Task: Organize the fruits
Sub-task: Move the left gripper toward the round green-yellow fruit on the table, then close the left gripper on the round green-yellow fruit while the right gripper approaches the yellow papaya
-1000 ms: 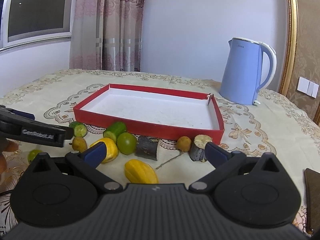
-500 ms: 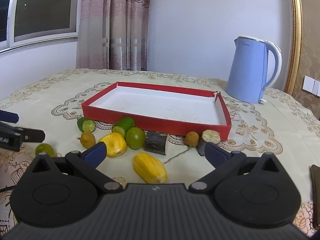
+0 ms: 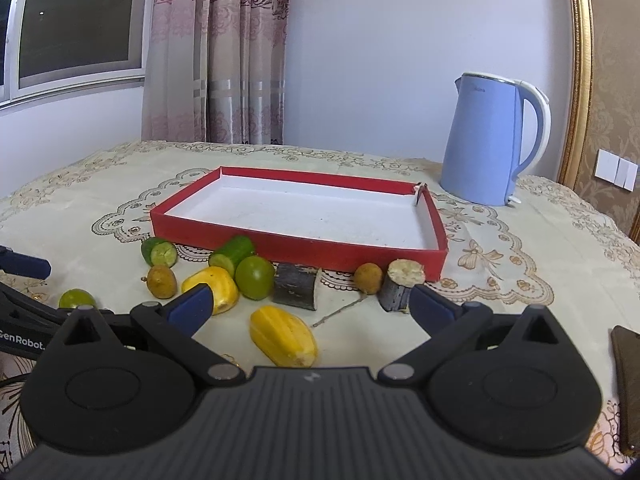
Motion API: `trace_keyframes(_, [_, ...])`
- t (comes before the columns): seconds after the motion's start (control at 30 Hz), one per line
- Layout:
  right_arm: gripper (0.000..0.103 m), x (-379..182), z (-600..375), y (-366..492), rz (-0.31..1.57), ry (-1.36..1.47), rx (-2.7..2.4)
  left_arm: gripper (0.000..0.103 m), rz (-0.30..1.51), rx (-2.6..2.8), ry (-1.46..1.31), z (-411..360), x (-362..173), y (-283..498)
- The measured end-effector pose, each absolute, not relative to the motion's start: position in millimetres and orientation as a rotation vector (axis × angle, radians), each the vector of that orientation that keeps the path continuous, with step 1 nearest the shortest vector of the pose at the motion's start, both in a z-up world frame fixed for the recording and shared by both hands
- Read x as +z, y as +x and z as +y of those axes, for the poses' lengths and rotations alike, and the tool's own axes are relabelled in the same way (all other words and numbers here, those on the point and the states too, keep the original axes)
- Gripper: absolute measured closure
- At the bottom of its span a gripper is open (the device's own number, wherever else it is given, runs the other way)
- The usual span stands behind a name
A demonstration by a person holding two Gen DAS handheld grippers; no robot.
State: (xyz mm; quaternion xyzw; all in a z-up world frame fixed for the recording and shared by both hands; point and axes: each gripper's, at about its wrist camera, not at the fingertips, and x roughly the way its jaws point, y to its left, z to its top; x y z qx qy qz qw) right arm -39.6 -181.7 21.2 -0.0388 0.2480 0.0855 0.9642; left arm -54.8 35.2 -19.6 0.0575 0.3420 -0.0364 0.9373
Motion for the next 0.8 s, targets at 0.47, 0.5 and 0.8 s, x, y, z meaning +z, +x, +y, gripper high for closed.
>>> trace_keyframes(0.47, [0.000,22.4,-180.2,-44.5,0.499,-0.092,0.181,0.003,0.710,-0.019,0.123,31.7,-20.6,-53.4])
trace_keyframes(0.5, [0.000,22.3,-180.4,-44.7,0.499,-0.094,0.181,0.003,0.708,-0.015,0.122,32.1,-20.4,-53.6])
trace_keyframes(0.8, [0.000,19.8,-180.3,-42.7,0.517,-0.087,0.192,0.003,0.709,0.008,0.101,36.2,-21.8,-50.8])
